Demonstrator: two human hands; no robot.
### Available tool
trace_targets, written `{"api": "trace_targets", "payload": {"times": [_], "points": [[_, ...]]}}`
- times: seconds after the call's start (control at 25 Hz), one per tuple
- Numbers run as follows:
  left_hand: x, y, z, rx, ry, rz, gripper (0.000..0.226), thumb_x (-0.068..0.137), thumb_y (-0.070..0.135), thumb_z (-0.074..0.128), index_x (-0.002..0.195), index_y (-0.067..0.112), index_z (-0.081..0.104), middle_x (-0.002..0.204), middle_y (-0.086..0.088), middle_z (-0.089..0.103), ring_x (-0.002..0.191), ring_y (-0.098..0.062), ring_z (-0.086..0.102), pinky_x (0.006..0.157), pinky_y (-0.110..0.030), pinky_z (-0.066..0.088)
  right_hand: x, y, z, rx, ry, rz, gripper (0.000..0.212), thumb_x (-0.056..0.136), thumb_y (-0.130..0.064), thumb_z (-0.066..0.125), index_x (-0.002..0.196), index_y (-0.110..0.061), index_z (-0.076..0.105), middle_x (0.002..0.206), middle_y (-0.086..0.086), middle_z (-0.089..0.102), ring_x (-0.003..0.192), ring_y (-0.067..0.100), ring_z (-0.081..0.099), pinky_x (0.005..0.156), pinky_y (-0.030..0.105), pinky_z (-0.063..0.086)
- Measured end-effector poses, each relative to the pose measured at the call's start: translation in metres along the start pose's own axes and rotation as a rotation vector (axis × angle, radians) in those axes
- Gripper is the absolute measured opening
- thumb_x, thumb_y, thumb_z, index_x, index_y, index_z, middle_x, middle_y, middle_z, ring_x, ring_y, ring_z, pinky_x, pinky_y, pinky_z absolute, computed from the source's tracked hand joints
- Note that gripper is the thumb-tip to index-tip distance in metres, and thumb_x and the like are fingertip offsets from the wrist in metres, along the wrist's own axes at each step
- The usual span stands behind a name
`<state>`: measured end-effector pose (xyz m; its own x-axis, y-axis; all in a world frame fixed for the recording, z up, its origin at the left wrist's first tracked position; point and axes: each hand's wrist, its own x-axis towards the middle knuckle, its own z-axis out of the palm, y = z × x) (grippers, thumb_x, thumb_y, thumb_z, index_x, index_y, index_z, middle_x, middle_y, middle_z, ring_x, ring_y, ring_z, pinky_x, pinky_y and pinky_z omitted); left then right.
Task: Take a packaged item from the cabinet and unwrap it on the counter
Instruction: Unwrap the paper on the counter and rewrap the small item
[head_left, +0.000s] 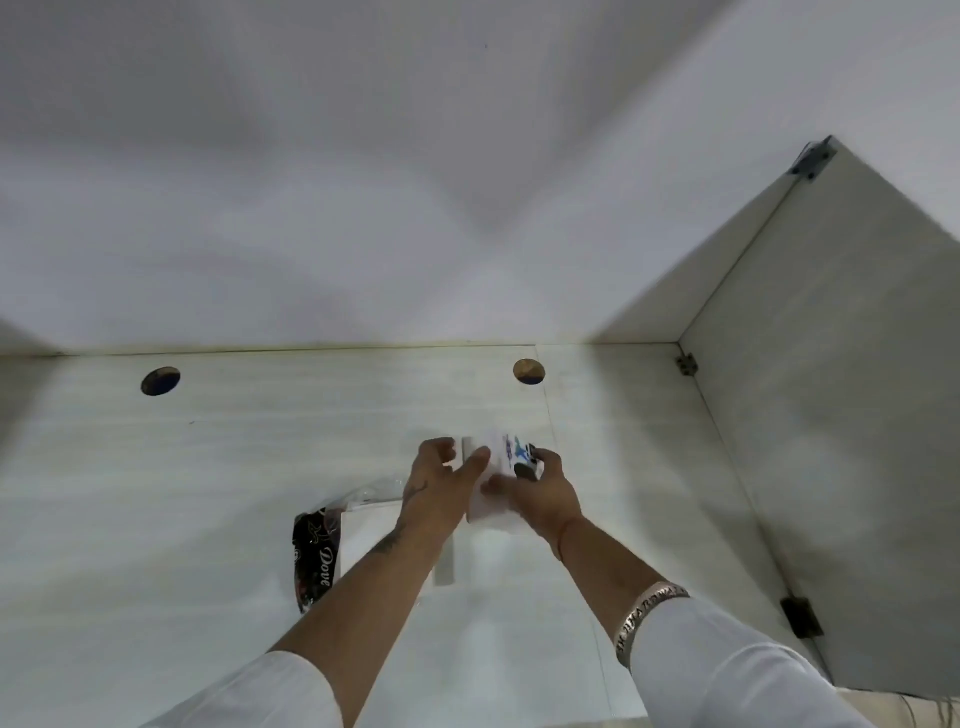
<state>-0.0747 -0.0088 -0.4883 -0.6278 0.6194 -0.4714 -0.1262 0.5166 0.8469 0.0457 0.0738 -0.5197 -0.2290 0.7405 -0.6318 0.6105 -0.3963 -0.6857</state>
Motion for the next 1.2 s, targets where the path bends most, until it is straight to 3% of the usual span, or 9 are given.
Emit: {"api": "trace_targets", "payload": {"times": [0.08,0.2,0.48,0.64,0.76,0.84,0.92,1.0,1.2], "points": [[-0.008,0.009,-0.007,-0.199,-0.075,0.013,0.079,0.083,0.052,0.074,0.148,0.026,0.039,0.14,0.004,0.052,0.12,-0.016,0.054,0.096,-0.033,0.042,-0.023,-0.022,-0.012,0.354,-0.136,-0.018,0.088,0.06,-0.047,0.08,0.135,-0.019,0.045,0.128,0.015,0.067,0.106,0.032,0.069,0.082,0.043,0.059],[-0.018,0.032,-0.02,-0.403,-0.327,0.024,0.098,0.065,0.061,0.076,0.151,0.04,0.035,0.142,0.004,0.061,0.124,-0.02,0.063,0.105,-0.053,0.05,-0.063,-0.048,-0.028,0.43,-0.257,-0.138,0.076,0.06,-0.053,0.074,0.125,-0.014,0.063,0.115,0.011,0.073,0.098,0.027,0.07,0.084,0.044,0.06],[-0.044,0.079,-0.033,-0.392,-0.64,0.203,0.073,0.082,0.038,0.071,0.149,0.042,0.043,0.145,-0.002,0.061,0.131,-0.037,0.058,0.101,-0.071,0.047,-0.108,-0.075,-0.065,0.391,-0.344,-0.233,0.078,0.055,-0.049,0.067,0.127,-0.021,0.066,0.112,0.01,0.071,0.096,0.025,0.058,0.071,0.034,0.049],[-0.06,0.089,-0.043,-0.517,-0.717,0.157,0.07,0.075,0.038,0.071,0.142,0.024,0.054,0.137,-0.015,0.065,0.123,-0.042,0.063,0.093,-0.063,0.052,-0.124,-0.081,-0.088,0.405,-0.422,-0.229,0.07,0.055,-0.046,0.067,0.119,-0.02,0.067,0.105,0.008,0.069,0.093,0.029,0.058,0.067,0.036,0.048],[-0.057,0.084,-0.055,-0.745,-0.693,-0.004,0.077,0.056,0.034,0.079,0.126,0.007,0.065,0.117,-0.021,0.069,0.108,-0.043,0.064,0.09,-0.06,0.053,-0.124,-0.072,-0.098,0.549,-0.393,-0.215,0.075,0.054,-0.044,0.07,0.123,-0.016,0.063,0.107,0.012,0.07,0.101,0.035,0.06,0.074,0.044,0.051],[-0.048,0.072,-0.062,-0.9,-0.67,-0.102,0.066,0.065,0.029,0.07,0.125,0.002,0.065,0.118,-0.024,0.066,0.114,-0.048,0.058,0.101,-0.072,0.042,-0.122,-0.062,-0.102,0.643,-0.367,-0.182,0.077,0.054,-0.044,0.07,0.124,-0.014,0.063,0.109,0.014,0.071,0.104,0.037,0.06,0.079,0.049,0.052],[-0.037,0.047,-0.055,-0.919,-0.517,-0.173,0.041,0.084,0.016,0.053,0.119,-0.001,0.066,0.116,-0.026,0.069,0.109,-0.049,0.063,0.089,-0.072,0.052,-0.121,-0.047,-0.103,0.719,-0.367,-0.163,0.072,0.056,-0.045,0.069,0.12,-0.013,0.063,0.114,0.016,0.07,0.106,0.039,0.061,0.082,0.052,0.052],[-0.028,0.013,-0.038,-0.776,-0.343,-0.199,0.026,0.093,0.005,0.05,0.113,0.001,0.066,0.116,-0.025,0.07,0.096,-0.042,0.068,0.066,-0.047,0.065,-0.118,-0.031,-0.105,0.778,-0.343,-0.16,0.07,0.06,-0.046,0.069,0.12,-0.011,0.063,0.113,0.017,0.072,0.105,0.041,0.062,0.083,0.054,0.052],[0.008,-0.058,0.029,-0.063,-0.08,-0.179,0.024,0.09,0.001,0.055,0.113,0.002,0.058,0.121,-0.023,0.067,0.095,-0.03,0.06,0.08,-0.035,0.047,-0.105,0.003,-0.096,0.783,-0.302,-0.071,0.077,0.072,-0.05,0.061,0.139,-0.013,0.059,0.118,0.018,0.07,0.105,0.04,0.063,0.082,0.055,0.054]]}}
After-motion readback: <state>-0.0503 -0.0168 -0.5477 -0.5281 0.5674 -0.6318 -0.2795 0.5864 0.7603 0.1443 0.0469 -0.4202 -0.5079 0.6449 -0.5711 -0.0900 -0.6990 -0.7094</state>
